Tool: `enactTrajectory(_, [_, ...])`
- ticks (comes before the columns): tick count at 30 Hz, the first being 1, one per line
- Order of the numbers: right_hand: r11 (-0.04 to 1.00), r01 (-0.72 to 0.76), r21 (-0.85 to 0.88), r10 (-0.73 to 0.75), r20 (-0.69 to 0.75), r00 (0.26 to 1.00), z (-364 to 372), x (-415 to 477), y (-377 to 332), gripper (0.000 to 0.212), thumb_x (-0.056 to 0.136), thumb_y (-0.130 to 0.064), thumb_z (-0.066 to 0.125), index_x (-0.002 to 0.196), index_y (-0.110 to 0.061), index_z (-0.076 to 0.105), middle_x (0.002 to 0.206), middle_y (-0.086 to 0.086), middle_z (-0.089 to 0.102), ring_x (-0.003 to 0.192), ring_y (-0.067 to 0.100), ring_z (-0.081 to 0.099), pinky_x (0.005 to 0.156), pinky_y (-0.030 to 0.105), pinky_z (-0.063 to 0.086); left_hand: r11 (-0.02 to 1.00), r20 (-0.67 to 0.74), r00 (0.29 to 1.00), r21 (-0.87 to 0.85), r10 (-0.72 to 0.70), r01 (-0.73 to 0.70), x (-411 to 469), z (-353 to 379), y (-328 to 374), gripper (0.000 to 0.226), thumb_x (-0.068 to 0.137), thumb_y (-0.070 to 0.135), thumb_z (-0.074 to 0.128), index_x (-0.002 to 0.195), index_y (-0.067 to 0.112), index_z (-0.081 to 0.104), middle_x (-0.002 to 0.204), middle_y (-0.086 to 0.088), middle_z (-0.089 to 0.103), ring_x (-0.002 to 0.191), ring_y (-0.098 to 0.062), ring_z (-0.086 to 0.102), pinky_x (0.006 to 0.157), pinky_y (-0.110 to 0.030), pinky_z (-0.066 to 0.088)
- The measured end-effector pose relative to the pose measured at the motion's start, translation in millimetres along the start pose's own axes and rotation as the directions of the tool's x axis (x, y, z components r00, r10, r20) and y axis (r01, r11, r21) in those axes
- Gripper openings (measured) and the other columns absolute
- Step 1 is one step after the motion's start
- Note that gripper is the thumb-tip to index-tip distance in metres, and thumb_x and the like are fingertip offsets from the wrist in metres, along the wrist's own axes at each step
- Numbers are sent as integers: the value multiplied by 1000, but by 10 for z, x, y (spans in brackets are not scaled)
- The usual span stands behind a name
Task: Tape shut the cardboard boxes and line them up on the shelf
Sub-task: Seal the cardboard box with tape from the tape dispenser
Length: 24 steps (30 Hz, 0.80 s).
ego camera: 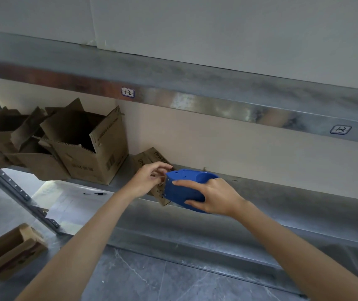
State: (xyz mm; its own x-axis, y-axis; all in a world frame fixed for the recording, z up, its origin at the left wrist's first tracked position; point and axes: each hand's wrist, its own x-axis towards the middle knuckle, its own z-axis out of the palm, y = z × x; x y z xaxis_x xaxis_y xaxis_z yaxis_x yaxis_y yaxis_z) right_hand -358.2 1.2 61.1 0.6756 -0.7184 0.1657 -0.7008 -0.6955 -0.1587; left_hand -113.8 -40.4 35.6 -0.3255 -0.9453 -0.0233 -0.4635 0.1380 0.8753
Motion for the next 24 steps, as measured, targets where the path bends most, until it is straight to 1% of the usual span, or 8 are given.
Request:
enactTrajectory(5, [999,-26,-31,28,52,998,-8,13,30,59,94,-47,51,148,-46,26,84,-6,67,55,10,50,57,32,48,999,-22,1000,-31,-17,17,13,19,-49,26,91,-6,60,99,17,70,99,1,70,95,-8,65,86,-23,51])
enactTrajectory(9, [997,-70,17,69,64,996,42,47,43,67,88,-53,58,145,-51,21,63,-13,46,47,1,37,56,24,36,994,-64,996,-97,-59,53,3,40,-84,21,89,-10,61,95,9,70,90,2,69,87,-7,64,78,-15,49])
enactTrajectory(12, [984,-88,152,64,158,985,113,70,54,68,89,-46,61,143,-54,20,90,-9,64,56,3,47,65,28,46,993,-90,991,-80,-98,91,3,60,-114,17,88,-9,62,93,5,70,89,-2,69,86,-12,64,75,-13,49])
enactTrajectory(14, [965,-102,242,50,211,976,163,77,52,69,90,-43,64,141,-56,20,115,-9,61,69,4,52,72,26,48,991,-111,986,-74,-124,116,-6,74,-132,18,87,-9,64,88,7,70,87,-3,69,83,-12,63,73,-14,48])
enactTrajectory(17, [954,-109,277,38,251,967,236,81,48,69,91,-40,63,140,-59,18,123,-9,57,79,4,49,70,17,38,988,-117,982,-60,-148,142,-34,102,-154,23,87,-8,64,82,14,69,85,0,69,81,-9,63,75,-19,47])
enactTrajectory(20, [959,-107,262,39,250,967,277,95,40,68,94,-44,59,141,-63,13,99,-8,63,69,3,50,65,19,35,986,-145,975,-31,-166,163,-50,136,-171,23,88,-8,62,85,14,69,87,2,69,83,-9,62,76,-19,47])
enactTrajectory(22, [978,-83,190,40,221,974,261,111,27,66,94,-46,56,142,-62,13,69,-13,53,64,-4,49,57,17,30,985,-172,969,-26,-175,173,-49,144,-173,21,88,-7,61,87,13,70,89,0,69,84,-11,63,77,-20,49])
enactTrajectory(24, [992,-66,106,46,178,983,231,118,29,65,94,-47,55,143,-60,14,57,-15,39,65,-9,47,54,15,25,983,-188,965,-30,-183,180,-44,141,-173,21,89,-6,62,87,13,70,90,0,69,85,-13,63,79,-22,50])
